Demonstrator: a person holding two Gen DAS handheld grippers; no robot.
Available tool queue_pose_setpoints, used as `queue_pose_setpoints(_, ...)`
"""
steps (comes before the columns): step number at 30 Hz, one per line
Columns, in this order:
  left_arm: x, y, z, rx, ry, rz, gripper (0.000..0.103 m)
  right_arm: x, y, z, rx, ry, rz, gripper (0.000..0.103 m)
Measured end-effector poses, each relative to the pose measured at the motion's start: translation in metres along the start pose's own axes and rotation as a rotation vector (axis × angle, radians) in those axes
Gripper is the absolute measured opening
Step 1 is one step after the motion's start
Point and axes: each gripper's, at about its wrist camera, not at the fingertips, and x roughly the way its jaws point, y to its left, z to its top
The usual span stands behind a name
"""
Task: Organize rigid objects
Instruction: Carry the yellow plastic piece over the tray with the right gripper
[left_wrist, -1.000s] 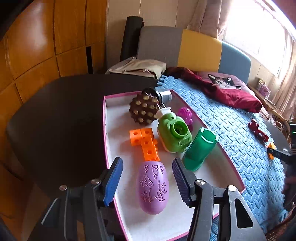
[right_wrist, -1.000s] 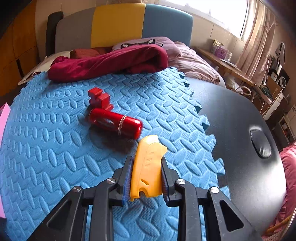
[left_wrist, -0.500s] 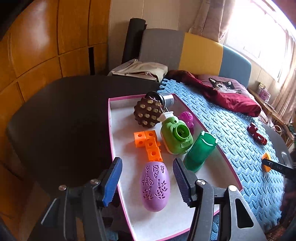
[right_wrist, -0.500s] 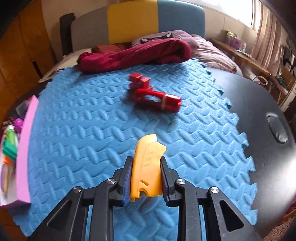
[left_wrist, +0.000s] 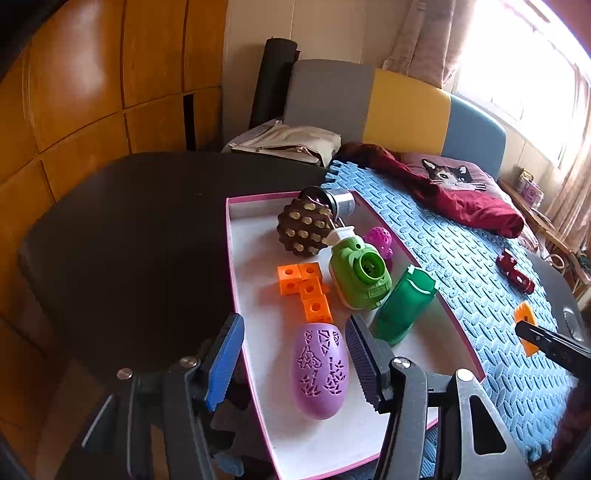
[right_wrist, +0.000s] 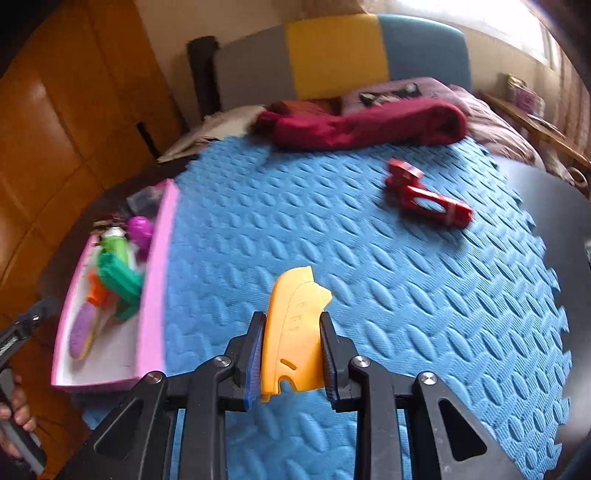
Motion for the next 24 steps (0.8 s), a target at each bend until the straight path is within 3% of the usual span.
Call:
queue_pose_setpoints(8,-0.002,0.006,0.0,-0.012,-0.002,0.01,0.058,-0.006,0.072,0.002,-0.17,-0.011,0.123,0.027)
queue_pose_setpoints(19,-0.002,0.023,0.005,-0.052,-0.016,0.041,0.058,0.008,0.131,0.004,-0.289,0.015,0.24,0.027)
queue_pose_setpoints(24,-0.003,0.04,0.009,-0.092,-0.027,0.071,0.058,0.035,0.156,-0.001,-0.358,0.079,0.269,0.027)
